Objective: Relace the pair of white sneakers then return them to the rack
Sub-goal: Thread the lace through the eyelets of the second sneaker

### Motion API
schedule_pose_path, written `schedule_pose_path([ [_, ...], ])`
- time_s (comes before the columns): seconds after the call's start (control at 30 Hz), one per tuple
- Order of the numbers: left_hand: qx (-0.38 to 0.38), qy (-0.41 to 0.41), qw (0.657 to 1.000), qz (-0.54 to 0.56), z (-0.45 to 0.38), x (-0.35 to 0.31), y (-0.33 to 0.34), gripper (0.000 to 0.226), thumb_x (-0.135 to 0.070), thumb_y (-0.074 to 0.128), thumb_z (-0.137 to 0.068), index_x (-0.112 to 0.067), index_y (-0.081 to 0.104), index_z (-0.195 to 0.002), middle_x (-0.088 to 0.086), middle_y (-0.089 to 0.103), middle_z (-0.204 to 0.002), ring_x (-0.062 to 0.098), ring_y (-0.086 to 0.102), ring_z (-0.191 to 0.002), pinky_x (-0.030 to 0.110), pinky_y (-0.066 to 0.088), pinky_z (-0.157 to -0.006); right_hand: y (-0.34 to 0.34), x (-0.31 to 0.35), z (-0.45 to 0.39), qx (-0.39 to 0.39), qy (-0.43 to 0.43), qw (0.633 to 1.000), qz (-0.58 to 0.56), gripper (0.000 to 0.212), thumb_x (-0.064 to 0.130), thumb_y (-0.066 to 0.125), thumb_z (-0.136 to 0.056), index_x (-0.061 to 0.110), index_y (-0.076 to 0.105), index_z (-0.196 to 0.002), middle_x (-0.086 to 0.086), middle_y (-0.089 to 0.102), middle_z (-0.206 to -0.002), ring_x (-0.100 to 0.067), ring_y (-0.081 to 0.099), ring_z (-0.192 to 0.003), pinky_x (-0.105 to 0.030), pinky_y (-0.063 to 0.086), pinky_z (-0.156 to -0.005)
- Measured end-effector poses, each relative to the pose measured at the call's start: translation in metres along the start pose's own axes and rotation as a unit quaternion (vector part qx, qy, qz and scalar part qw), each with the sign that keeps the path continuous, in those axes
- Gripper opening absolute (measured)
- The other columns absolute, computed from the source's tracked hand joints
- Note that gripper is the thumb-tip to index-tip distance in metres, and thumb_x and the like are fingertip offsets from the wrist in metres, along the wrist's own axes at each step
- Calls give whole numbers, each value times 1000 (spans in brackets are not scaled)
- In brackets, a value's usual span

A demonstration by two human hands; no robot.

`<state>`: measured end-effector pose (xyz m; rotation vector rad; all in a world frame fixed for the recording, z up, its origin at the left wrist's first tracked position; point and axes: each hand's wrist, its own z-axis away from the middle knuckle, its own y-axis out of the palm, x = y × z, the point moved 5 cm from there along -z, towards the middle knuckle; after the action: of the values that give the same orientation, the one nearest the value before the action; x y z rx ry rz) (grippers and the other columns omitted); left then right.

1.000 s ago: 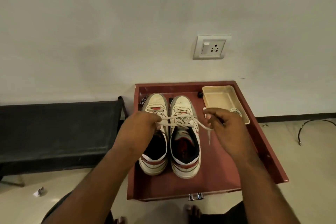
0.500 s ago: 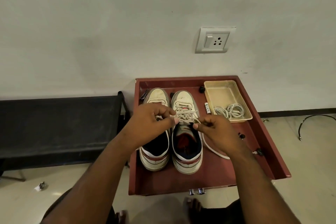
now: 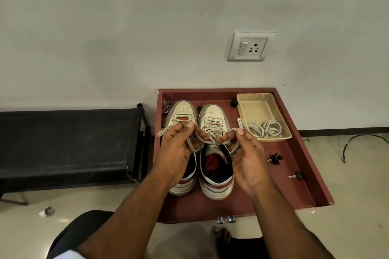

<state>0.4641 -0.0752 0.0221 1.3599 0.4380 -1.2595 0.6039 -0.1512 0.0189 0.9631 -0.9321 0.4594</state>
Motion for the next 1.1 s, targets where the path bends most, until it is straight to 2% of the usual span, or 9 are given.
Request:
schedule_pose_path([
  [0.2, 49, 29, 988, -143, -5, 4, 9, 25, -10, 46, -103, -13, 71, -105, 2, 74, -96, 14, 64, -82, 25, 49, -64, 8, 3, -6, 50, -17, 980, 190, 27, 1, 50, -97, 5, 67, -118, -7, 74, -107, -18, 70, -101, -29, 56, -89],
  [0.3, 70, 36, 977, -197, -11, 3, 12, 26, -3, 49, -100, -15, 71, -106, 1, 74, -93, 13, 61, -77, 24, 47, -59, 10, 11, -10, 31, -57, 974, 217, 18, -2, 58, -92, 3, 68, -106, -8, 76, -92, -15, 72, -84, -23, 56, -74],
  [0.47, 40, 43, 983, -177, -18, -6, 7, 11, 2, 67, -87, -7, 65, -94, 10, 73, -78, 17, 66, -64, 24, 50, -48, 13, 13, -20, 55, -30, 976, 209, 15, -1, 55, -95, 11, 47, -101, -14, 74, -79, -28, 72, -75, -34, 58, -71],
  [0.57, 37, 36, 982, -181, -23, -8, 5, 35, 3, 74, -81, -10, 47, -100, 15, 72, -72, 24, 66, -59, 28, 50, -46, 13, 17, -23, 87, -7, 974, 209, 26, -1, 57, -94, 15, 38, -99, -20, 72, -81, -42, 71, -81, -47, 57, -81],
  [0.63, 35, 41, 980, -193, -26, -9, 6, 43, 3, 76, -78, -11, 41, -99, 22, 71, -75, 31, 66, -61, 28, 49, -47, 13, 20, -23, 97, -3, 973, 210, 23, -1, 63, -88, 12, 47, -98, -16, 74, -79, -35, 72, -78, -41, 59, -77],
  [0.73, 27, 69, 978, -197, -28, -12, 9, 28, 3, 78, -76, -6, 53, -84, 21, 66, -69, 25, 65, -60, 21, 46, -47, 11, 22, -24, 101, -9, 974, 200, 16, -7, 67, -80, 2, 65, -93, -11, 75, -79, -20, 74, -75, -24, 57, -70],
  [0.87, 12, 77, 979, -187, -28, -9, 12, 16, 3, 76, -77, -6, 63, -78, 8, 68, -65, 14, 65, -55, 16, 46, -49, 5, 22, -28, 93, -25, 973, 211, 23, -11, 66, -80, 0, 72, -98, -11, 76, -91, -20, 73, -84, -23, 56, -77],
  [0.97, 5, 85, 979, -184, -28, -7, 14, 11, 2, 70, -84, -9, 69, -81, -2, 70, -64, 9, 64, -54, 13, 45, -50, 5, 24, -29, 95, -27, 975, 200, 29, -13, 65, -79, 6, 72, -101, -9, 76, -87, -19, 73, -80, -20, 55, -74],
  [1.1, 35, 108, 967, -229, -25, -8, 21, 15, 4, 61, -91, -8, 69, -90, -7, 72, -68, 4, 67, -60, 13, 49, -53, 6, 19, -33, 118, 6, 973, 198, 63, -14, 68, -77, 21, 55, -128, -18, 72, -80, -24, 72, -76, -30, 57, -78],
])
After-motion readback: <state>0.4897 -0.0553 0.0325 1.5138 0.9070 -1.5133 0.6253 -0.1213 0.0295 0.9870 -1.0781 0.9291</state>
